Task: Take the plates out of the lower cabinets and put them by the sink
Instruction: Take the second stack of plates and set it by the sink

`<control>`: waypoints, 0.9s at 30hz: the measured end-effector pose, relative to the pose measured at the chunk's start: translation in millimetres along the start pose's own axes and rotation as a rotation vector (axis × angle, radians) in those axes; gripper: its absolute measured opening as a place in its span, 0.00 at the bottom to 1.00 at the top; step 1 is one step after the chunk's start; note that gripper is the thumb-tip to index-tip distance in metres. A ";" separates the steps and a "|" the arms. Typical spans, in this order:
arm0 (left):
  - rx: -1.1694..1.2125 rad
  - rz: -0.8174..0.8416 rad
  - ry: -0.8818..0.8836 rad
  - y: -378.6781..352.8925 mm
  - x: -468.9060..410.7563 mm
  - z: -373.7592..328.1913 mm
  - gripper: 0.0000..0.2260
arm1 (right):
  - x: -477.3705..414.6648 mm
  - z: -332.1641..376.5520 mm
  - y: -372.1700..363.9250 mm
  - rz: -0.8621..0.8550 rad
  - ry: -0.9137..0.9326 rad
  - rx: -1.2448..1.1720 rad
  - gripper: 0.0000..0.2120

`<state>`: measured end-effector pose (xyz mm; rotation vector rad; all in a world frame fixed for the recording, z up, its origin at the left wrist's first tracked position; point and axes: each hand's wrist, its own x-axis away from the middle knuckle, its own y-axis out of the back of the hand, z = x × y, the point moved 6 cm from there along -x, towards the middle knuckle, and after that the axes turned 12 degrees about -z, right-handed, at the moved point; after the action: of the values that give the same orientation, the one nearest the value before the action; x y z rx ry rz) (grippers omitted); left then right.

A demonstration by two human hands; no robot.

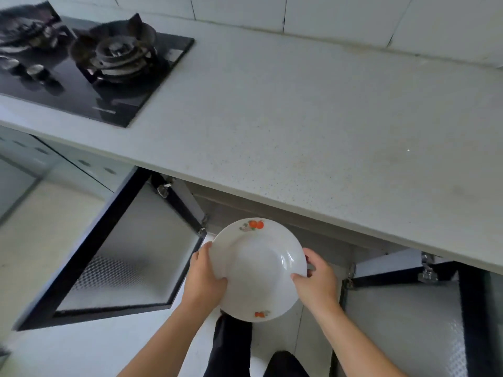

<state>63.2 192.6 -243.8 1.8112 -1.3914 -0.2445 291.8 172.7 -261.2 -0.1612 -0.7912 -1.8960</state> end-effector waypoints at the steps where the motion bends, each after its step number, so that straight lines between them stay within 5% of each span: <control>1: 0.013 -0.013 0.015 14.8 13.2 -5.1 0.28 | 13.4 12.6 8.7 0.019 0.024 -0.002 0.24; 14: 0.171 -0.271 0.014 149.5 132.2 -44.4 0.33 | 131.8 125.7 91.5 0.173 0.302 -0.126 0.26; 27: 0.266 -0.466 0.174 248.6 195.1 35.0 0.32 | 215.2 157.6 18.1 0.425 0.425 -0.069 0.27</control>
<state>-63.0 -8.2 -32.0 2.3082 -0.8997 -0.1393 171.2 95.6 -35.4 0.0331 -0.3660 -1.4810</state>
